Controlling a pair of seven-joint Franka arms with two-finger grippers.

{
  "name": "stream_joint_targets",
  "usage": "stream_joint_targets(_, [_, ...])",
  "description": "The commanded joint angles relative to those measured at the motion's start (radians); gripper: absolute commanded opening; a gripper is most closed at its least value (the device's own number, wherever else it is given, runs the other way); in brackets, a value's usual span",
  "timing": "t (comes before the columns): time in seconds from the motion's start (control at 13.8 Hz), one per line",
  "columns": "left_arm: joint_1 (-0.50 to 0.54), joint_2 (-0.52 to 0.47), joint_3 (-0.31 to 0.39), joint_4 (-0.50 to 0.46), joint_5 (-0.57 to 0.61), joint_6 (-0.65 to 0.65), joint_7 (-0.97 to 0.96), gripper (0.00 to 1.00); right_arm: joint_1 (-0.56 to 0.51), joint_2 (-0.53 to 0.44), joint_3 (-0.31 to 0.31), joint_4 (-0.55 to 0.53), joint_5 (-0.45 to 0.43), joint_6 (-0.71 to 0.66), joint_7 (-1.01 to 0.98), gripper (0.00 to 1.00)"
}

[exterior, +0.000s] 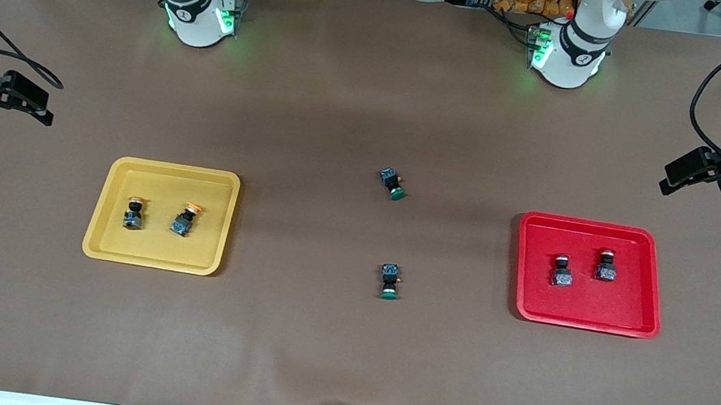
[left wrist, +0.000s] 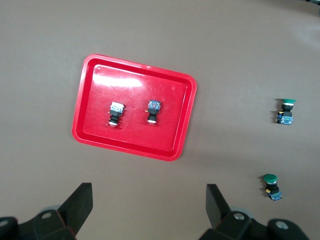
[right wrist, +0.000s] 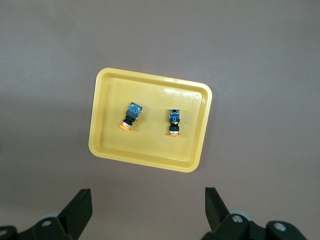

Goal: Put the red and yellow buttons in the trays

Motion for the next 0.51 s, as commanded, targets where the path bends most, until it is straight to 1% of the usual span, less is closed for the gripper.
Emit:
stream_joint_targets(0.0, [0.001,0.014,0.001,0.029,-0.021,-0.016,0.006,1.0,-0.035,-0.008,0.026,0.013,0.012,-0.03,-0.007,1.0])
stream_joint_targets(0.43, [0.002,0.012,0.001,0.027,-0.021,-0.016,0.006,1.0,-0.036,-0.006,0.026,0.014,0.007,-0.034,-0.007,1.0])
